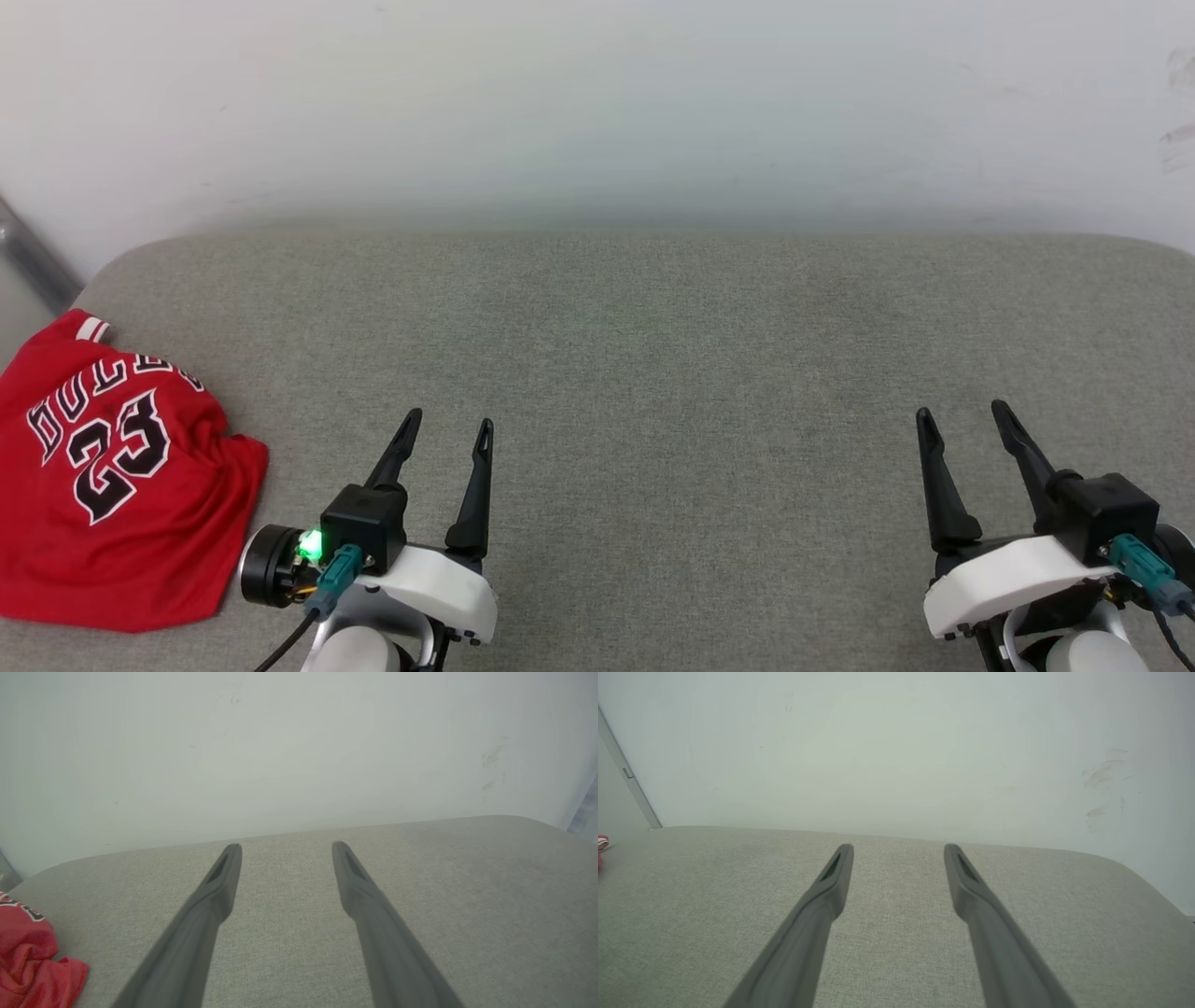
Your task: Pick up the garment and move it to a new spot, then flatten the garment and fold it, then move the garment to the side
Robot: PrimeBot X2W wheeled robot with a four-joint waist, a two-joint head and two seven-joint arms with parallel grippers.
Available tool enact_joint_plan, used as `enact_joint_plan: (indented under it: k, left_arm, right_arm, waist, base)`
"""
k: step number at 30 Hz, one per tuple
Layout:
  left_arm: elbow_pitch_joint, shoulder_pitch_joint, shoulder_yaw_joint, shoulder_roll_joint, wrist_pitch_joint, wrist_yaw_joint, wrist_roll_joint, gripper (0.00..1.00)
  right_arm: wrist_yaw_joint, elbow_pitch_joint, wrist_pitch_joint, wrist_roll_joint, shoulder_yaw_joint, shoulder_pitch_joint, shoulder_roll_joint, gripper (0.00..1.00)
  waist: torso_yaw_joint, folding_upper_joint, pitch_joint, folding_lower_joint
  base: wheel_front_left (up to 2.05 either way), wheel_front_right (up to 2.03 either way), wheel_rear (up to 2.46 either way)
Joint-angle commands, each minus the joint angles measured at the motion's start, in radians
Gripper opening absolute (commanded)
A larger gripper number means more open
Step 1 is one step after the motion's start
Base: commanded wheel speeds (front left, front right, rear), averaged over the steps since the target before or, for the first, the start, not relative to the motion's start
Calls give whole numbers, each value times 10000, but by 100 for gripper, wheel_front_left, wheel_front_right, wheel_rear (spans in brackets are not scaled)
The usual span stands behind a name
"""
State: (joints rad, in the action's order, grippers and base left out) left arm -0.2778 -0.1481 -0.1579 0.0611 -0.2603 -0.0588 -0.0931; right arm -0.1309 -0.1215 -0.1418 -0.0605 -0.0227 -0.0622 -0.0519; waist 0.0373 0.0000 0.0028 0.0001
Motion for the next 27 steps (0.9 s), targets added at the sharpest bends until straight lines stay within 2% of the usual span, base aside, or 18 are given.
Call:
enact_joint_plan:
  k: [1, 17, 21, 27]
  left_arm:
    - [-27, -84, 22, -4, -75, -19, 26, 100]
    - [-280, -115, 141, -85, -54, -192, -156, 100]
    - [-334, -153, 195, -92, -54, -222, -238, 100]
    - [-411, -220, 403, -104, -54, -195, -457, 100]
  right_arm:
    - [3, -14, -68, 43, 3, -33, 27, 100]
    - [3, -141, -169, -160, -37, -15, 27, 100]
    - [3, -53, -176, -153, 28, 6, 27, 100]
    - [3, 28, -109, -182, 212, -10, 27, 100]
  waist:
    - [0, 0, 0, -1]
    - [162, 0, -18, -1]
    - [415, 0, -17, -1]
    - [1155, 0, 35, -1]
  base:
    - [0, 0, 0]
    - [0, 0, 0]
    - [0, 0, 0]
    - [0, 0, 0]
